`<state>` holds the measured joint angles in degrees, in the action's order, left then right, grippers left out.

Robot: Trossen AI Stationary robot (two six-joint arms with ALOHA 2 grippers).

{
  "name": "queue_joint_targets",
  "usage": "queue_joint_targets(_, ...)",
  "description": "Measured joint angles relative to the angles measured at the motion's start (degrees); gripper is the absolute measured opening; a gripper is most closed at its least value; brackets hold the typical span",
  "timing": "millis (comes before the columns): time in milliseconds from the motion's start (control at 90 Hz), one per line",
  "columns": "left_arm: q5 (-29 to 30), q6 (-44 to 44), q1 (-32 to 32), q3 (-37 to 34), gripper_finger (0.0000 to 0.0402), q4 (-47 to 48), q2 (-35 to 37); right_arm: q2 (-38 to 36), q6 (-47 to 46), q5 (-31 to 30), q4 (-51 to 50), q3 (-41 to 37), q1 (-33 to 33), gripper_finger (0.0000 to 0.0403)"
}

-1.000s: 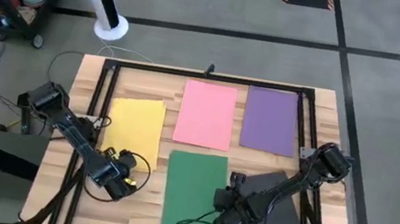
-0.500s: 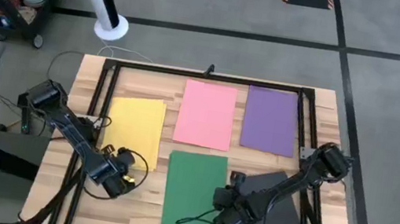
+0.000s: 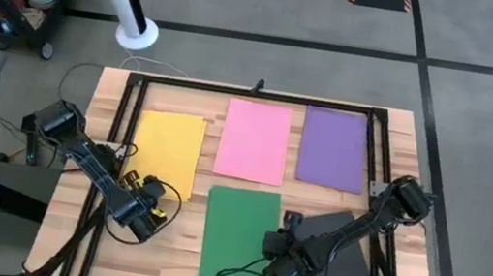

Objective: Organize paper
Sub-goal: Move the stacked yellow papers to the top left of the table, then adjust the stacked papers on the table

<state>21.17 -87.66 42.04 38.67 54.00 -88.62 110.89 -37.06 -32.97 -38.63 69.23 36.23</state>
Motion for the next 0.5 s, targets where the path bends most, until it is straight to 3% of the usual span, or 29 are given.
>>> queue_joint_targets(322, 5.16, 5.28, 0.03, 9.18, 0.0000, -1.86, 0.35, -0.04, 4.33, -2.80, 0.14, 1.03, 1.80, 0.0000)
queue_joint_targets(500, 7.70, 9.81, 1.39, 14.49, 0.0000, -3.19, 0.44, -0.05, -2.49, 3.10, -9.57, 1.01, 5.28, 0.0000)
